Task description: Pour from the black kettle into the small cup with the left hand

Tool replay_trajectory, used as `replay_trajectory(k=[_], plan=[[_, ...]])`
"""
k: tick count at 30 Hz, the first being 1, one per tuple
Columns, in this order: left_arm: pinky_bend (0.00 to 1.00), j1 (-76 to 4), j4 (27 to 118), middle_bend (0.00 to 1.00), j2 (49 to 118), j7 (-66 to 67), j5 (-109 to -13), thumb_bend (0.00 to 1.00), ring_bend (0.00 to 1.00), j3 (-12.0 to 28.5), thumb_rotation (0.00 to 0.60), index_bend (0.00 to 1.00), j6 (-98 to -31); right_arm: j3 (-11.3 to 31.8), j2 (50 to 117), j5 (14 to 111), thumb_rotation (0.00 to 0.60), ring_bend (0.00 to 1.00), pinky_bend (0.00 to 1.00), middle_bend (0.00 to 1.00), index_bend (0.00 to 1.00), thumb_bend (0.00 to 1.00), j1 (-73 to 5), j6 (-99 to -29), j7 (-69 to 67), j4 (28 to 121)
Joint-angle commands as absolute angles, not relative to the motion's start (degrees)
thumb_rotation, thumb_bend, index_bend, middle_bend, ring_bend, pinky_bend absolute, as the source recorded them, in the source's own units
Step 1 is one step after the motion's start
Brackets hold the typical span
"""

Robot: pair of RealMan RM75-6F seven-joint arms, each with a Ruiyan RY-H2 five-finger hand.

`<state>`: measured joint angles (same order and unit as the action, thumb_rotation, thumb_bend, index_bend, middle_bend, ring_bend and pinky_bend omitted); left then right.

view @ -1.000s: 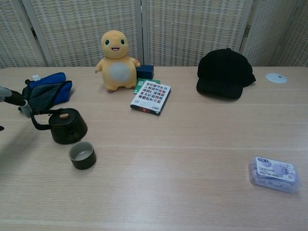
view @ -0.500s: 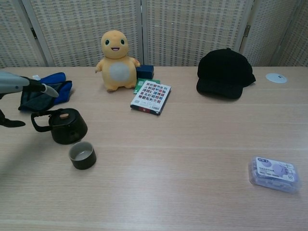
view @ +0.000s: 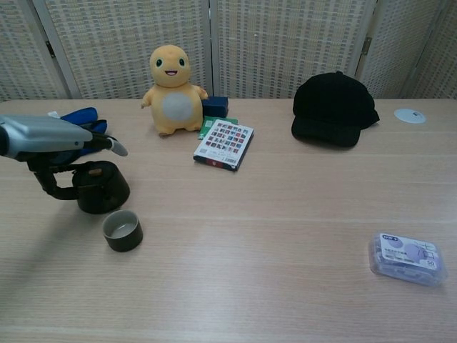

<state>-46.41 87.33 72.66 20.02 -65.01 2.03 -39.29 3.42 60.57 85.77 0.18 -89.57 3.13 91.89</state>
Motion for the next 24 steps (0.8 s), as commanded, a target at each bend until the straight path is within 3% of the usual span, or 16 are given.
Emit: replay_trajectory(k=[1, 24], plan=[[0.0, -47.1, 86.35, 0.04, 73.81, 20.68, -63.7, 0.29, 0.01, 2.38, 0.6, 0.06, -39.23, 3.41, 60.43, 85.83, 0.6, 0.31, 0.38, 0.38, 0.38, 0.17, 0.3, -89.71, 2.92, 91.86], [0.0, -51.02, 81.71, 0.04, 81.31, 23.33, -53.3, 0.28, 0.03, 5.12, 0.6, 0.11, -41.49, 3.32, 60.13, 85.85, 0.6, 0.31, 0.38, 0.38, 0.38, 0.17, 1.12, -90.17, 1.75, 91.27]])
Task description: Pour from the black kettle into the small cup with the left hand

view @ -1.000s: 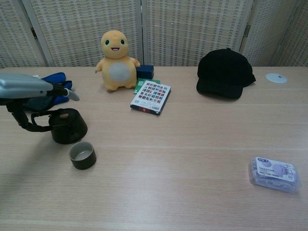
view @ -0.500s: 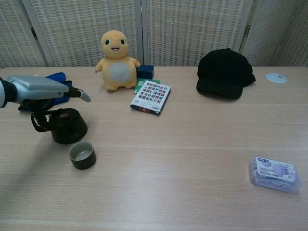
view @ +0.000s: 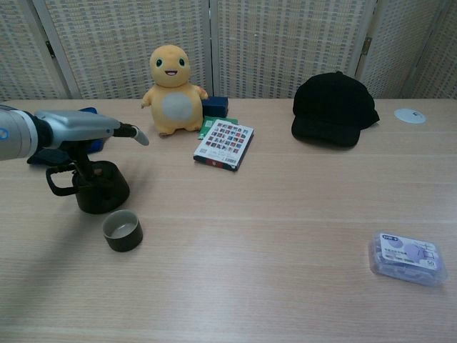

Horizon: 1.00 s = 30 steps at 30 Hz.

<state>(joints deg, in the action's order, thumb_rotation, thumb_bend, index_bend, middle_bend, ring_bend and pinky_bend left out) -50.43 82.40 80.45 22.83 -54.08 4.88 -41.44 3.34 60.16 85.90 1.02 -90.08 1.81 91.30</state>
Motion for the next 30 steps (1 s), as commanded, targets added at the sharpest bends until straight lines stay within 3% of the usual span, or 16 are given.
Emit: replay_trajectory(k=[1, 30], plan=[[0.0, -51.25, 81.5, 0.04, 81.59, 23.6, -52.99, 0.28, 0.03, 5.12, 0.6, 0.11, -41.46, 3.32, 60.1, 85.82, 0.6, 0.31, 0.38, 0.38, 0.38, 0.17, 1.2, -90.24, 1.72, 91.28], [0.0, -55.78, 74.14, 0.05, 87.59, 32.26, -39.53, 0.27, 0.03, 2.85, 0.6, 0.11, -42.39, 3.65, 60.05, 85.4, 0.6, 0.31, 0.38, 0.38, 0.38, 0.17, 2.09, -90.9, 0.7, 90.46]])
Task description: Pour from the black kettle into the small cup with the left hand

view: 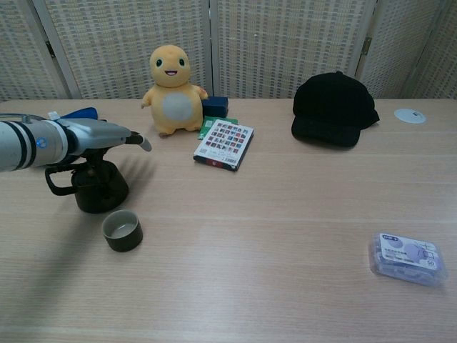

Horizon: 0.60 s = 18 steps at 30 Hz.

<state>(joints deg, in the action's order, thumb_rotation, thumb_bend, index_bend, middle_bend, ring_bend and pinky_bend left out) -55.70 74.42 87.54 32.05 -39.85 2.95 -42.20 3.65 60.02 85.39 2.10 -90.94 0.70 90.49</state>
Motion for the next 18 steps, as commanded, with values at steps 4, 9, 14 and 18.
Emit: replay_trajectory(k=[4, 9, 14, 18], plan=[[0.0, -55.87, 73.07, 0.05, 87.77, 33.05, -38.87, 0.27, 0.03, 2.57, 0.6, 0.11, -42.99, 3.71, 60.05, 85.33, 0.6, 0.31, 0.38, 0.38, 0.38, 0.17, 2.07, -90.8, 0.73, 90.48], [0.0, -56.04, 70.5, 0.05, 88.81, 34.02, -36.5, 0.27, 0.03, 2.72, 0.6, 0.11, -43.36, 3.77, 59.98, 85.35, 0.6, 0.31, 0.38, 0.38, 0.38, 0.17, 2.13, -90.88, 0.74, 90.57], [0.0, -56.22, 66.8, 0.05, 90.38, 34.91, -34.48, 0.27, 0.03, 3.3, 0.6, 0.11, -43.98, 3.76, 59.86, 85.22, 0.6, 0.31, 0.38, 0.38, 0.38, 0.17, 2.3, -90.95, 0.89, 90.76], [0.0, -56.1, 63.49, 0.06, 92.03, 35.12, -33.39, 0.27, 0.03, 4.23, 0.6, 0.11, -44.71, 3.78, 59.75, 85.08, 0.6, 0.31, 0.38, 0.38, 0.38, 0.17, 2.39, -90.93, 1.12, 91.04]])
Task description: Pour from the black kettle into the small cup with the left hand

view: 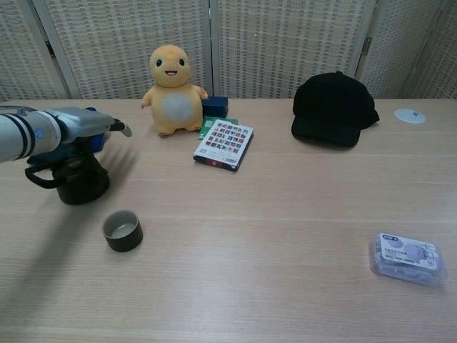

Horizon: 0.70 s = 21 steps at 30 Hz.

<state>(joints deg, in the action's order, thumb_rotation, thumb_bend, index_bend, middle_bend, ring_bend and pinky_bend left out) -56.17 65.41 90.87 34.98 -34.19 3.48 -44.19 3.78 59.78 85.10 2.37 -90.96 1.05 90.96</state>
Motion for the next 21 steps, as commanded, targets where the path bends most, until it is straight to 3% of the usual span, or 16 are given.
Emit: replay_trajectory(k=[1, 7, 13, 17, 21], plan=[[0.0, -56.02, 62.92, 0.06, 92.28, 34.92, -33.33, 0.27, 0.03, 4.48, 0.6, 0.11, -44.69, 3.77, 59.74, 85.09, 0.6, 0.31, 0.38, 0.38, 0.38, 0.17, 2.38, -90.92, 1.17, 91.1], [0.0, -55.07, 64.56, 0.07, 90.61, 32.93, -35.27, 0.27, 0.03, 5.72, 0.6, 0.11, -45.0, 3.79, 59.67, 85.21, 0.6, 0.31, 0.38, 0.38, 0.38, 0.17, 2.28, -90.77, 1.47, 91.46], [0.0, -51.87, 75.89, 0.07, 83.11, 29.5, -42.8, 0.27, 0.05, 5.36, 0.6, 0.16, -49.33, 3.81, 59.86, 85.51, 0.6, 0.31, 0.38, 0.38, 0.38, 0.17, 2.02, -90.52, 1.42, 91.4], [0.0, -49.08, 83.28, 0.09, 77.72, 27.21, -49.4, 0.27, 0.12, 3.81, 0.6, 0.2, -52.25, 3.74, 60.04, 85.81, 0.6, 0.31, 0.38, 0.38, 0.38, 0.17, 1.77, -90.2, 1.28, 91.22], [0.11, -46.74, 88.98, 0.09, 72.27, 26.05, -56.44, 0.27, 0.21, 1.13, 0.6, 0.21, -53.77, 3.73, 60.15, 86.06, 0.6, 0.31, 0.38, 0.38, 0.38, 0.17, 1.5, -89.94, 1.2, 91.1]])
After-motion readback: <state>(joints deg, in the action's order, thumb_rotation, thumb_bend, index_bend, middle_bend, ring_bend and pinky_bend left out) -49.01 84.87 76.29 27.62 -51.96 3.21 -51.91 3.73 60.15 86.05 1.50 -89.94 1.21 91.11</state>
